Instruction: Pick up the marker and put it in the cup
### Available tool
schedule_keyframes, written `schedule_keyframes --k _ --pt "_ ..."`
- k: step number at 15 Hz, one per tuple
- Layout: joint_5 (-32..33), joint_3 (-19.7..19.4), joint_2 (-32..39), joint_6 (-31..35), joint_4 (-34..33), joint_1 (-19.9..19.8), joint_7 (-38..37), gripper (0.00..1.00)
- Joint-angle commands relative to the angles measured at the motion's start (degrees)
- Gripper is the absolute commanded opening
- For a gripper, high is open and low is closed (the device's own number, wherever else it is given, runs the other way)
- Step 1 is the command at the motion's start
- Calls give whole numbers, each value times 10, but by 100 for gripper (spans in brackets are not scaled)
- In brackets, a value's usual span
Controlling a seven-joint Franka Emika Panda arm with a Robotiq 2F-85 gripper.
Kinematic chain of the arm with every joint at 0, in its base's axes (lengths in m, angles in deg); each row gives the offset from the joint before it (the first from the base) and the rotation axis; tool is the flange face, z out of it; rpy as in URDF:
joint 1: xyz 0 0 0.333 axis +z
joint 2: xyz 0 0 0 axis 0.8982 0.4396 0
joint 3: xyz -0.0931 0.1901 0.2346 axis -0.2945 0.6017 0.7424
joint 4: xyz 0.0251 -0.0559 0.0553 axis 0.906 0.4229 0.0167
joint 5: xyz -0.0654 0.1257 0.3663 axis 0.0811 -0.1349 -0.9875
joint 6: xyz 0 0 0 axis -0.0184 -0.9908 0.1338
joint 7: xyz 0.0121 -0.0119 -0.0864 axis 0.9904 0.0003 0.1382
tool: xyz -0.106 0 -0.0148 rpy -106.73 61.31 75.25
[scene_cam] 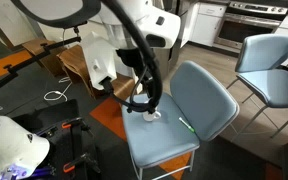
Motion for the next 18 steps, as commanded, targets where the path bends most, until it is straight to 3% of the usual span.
schedule_keyframes --k 1,13,15,18 --pt "-6 15 2 -1 -1 -16 4 100" --pt "-19 17 26 -2 -12 -14 -7 100" --pt "-23 28 58 3 -26 -16 -41 100" --pt "-22 54 128 13 -58 -22 -149 100"
